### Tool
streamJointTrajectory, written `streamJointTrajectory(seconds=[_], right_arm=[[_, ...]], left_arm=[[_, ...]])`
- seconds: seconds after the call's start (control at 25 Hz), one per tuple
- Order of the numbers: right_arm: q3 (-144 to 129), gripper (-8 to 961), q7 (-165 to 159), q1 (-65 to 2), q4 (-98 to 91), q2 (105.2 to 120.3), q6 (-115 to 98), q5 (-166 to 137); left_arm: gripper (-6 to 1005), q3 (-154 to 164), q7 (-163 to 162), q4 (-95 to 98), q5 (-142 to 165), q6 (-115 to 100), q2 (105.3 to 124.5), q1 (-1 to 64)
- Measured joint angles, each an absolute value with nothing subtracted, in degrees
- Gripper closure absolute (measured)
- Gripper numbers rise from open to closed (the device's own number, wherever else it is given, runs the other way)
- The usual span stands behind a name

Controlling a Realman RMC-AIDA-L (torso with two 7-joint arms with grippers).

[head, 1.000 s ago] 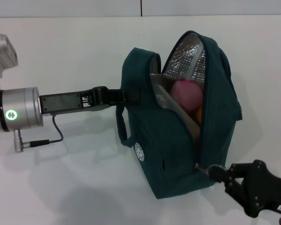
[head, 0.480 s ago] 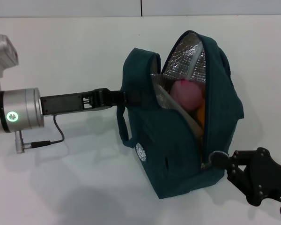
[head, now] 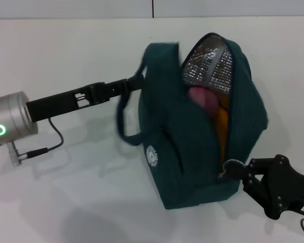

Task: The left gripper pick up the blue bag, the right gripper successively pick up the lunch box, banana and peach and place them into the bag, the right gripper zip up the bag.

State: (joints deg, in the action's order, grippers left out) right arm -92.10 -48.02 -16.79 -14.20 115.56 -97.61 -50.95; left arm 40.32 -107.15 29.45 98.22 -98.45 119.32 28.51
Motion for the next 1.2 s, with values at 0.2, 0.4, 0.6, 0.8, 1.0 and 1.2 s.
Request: streamJointTrajectory(seconds=[0.2, 0.4, 0.6, 0.8, 1.0, 1.2], right_arm=[[-91.9, 932, -47.5, -16.9, -14.2, 115.52, -98.8, -50.2], [-91.6, 931, -47.1, -17.1, -14.5, 115.50, -99.7, -48.8], [-91.0, 930, -47.0, -17.7, -15.5, 115.48, -99.2, -48.2], [-90.4, 929, -46.9, -18.9, -15.9, 115.53, -98.9, -47.3], [-90.4, 928, -46.9, -20.8, -16.3, 115.65, -98.9, -43.7], [-90.6, 928, -47.2, -22.6, -16.8, 115.85, -99.3, -40.7]], left_arm=[[719, 40.1, -103.7, 29.6, 97.6, -99.6, 119.28, 27.7], [525, 40.2, -98.4, 29.0, 94.4, -103.2, 119.37, 26.1], [312, 40.1, -92.6, 27.1, 91.5, -106.0, 119.38, 24.1], [218, 40.3, -82.7, 26.3, 91.4, -111.7, 119.35, 20.8], [216, 40.6, -77.4, 23.5, 93.7, -111.7, 119.35, 19.5], [217, 40.7, -71.4, 20.8, 98.0, -111.0, 119.46, 19.8]])
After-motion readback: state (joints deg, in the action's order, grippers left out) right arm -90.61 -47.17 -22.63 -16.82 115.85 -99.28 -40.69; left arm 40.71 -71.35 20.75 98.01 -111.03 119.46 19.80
